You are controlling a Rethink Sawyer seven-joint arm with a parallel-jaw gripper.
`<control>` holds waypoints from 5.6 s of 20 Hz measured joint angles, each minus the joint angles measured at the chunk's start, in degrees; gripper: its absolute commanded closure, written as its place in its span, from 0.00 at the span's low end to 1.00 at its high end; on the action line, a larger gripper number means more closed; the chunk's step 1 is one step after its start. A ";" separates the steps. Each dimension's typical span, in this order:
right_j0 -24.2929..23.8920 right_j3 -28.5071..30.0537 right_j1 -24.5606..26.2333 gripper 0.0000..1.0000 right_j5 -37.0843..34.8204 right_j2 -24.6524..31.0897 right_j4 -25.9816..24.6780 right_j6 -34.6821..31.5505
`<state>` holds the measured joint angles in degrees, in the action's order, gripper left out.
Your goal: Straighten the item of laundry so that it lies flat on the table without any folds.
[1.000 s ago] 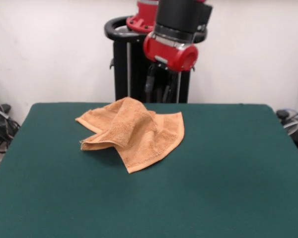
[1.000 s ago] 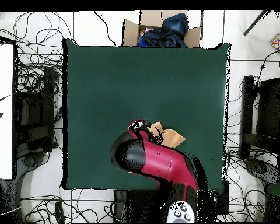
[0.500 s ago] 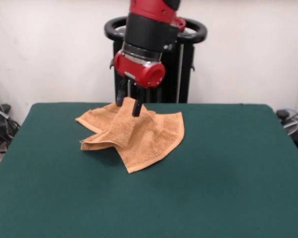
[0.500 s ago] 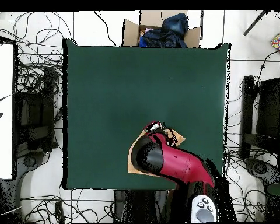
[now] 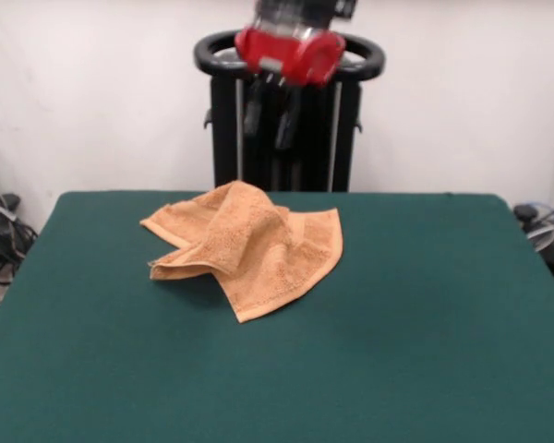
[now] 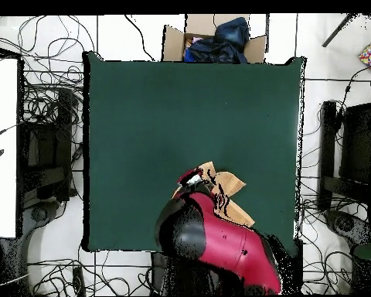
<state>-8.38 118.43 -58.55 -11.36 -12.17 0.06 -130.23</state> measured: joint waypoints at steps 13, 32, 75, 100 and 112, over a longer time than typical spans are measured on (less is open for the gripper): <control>-0.47 5.36 -6.26 0.00 1.17 3.81 1.99 0.00; -7.89 9.87 9.14 0.00 18.73 7.67 -4.04 0.00; -8.90 8.72 21.39 0.00 29.40 16.80 -9.24 0.00; 11.01 -6.08 27.08 0.00 21.00 -1.01 -3.07 0.00; 10.96 -7.11 29.40 0.00 21.01 -1.79 -3.19 0.00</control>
<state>2.58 111.32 -29.14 9.65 -13.96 -3.13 -130.23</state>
